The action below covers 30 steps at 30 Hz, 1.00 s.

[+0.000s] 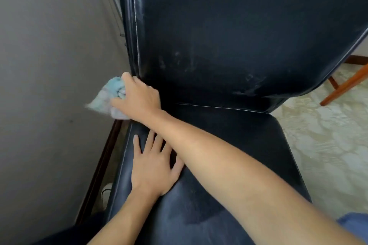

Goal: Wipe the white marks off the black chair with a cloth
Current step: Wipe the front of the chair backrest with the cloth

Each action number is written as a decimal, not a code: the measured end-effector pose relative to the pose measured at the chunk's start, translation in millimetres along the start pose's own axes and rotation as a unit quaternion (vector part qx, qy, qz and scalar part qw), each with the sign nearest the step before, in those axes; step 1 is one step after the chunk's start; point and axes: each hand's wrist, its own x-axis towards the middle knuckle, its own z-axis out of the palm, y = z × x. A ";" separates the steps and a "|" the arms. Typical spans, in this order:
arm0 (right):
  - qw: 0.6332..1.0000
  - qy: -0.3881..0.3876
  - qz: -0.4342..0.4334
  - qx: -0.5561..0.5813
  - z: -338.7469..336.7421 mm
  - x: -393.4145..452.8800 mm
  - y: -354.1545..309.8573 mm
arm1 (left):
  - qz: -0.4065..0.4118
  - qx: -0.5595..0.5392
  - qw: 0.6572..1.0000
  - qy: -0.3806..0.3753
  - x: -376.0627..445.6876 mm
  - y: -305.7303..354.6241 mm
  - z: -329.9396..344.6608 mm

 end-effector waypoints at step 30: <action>0.887 0.228 0.342 -0.211 -137.3 -356.6 217.1 | 0.041 0.054 0.982 -0.177 -64.3 48.5 -9.0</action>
